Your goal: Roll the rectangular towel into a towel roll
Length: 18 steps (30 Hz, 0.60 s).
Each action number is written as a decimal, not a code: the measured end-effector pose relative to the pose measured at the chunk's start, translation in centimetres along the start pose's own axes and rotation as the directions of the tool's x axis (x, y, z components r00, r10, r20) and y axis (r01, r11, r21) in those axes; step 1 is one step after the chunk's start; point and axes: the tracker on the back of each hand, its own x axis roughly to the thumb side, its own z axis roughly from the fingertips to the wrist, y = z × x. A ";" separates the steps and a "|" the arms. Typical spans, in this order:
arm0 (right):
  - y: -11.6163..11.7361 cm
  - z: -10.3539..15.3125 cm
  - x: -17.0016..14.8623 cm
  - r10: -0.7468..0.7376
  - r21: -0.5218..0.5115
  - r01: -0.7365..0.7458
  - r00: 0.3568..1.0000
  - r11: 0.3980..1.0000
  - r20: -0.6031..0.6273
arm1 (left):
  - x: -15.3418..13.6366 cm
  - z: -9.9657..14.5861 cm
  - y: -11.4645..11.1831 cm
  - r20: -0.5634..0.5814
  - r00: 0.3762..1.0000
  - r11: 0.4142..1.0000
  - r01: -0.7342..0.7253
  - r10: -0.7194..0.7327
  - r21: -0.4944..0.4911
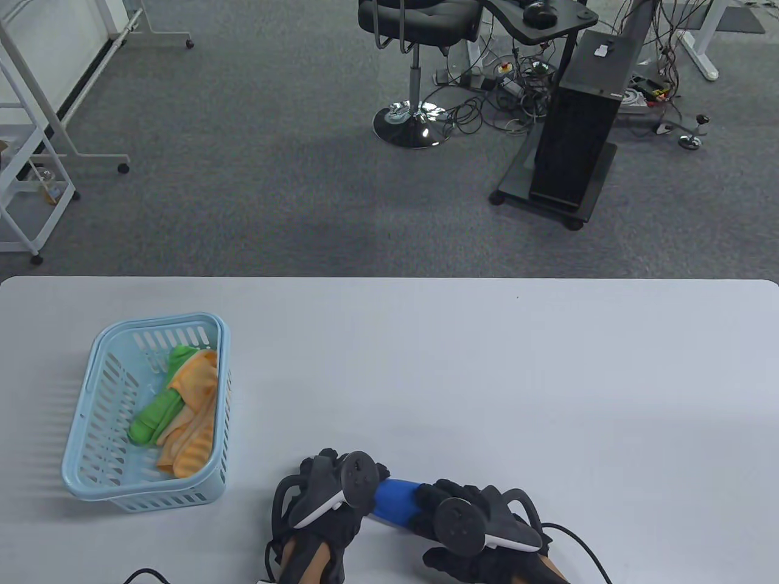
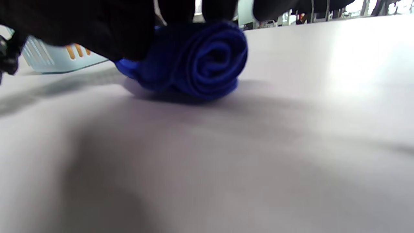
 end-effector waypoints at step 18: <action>-0.9 -1.4 -12.7 0.123 -0.007 -0.145 0.863 0.989 -0.491 | -0.8 2.4 2.8 -0.014 0.996 0.946 -0.078 0.086 0.314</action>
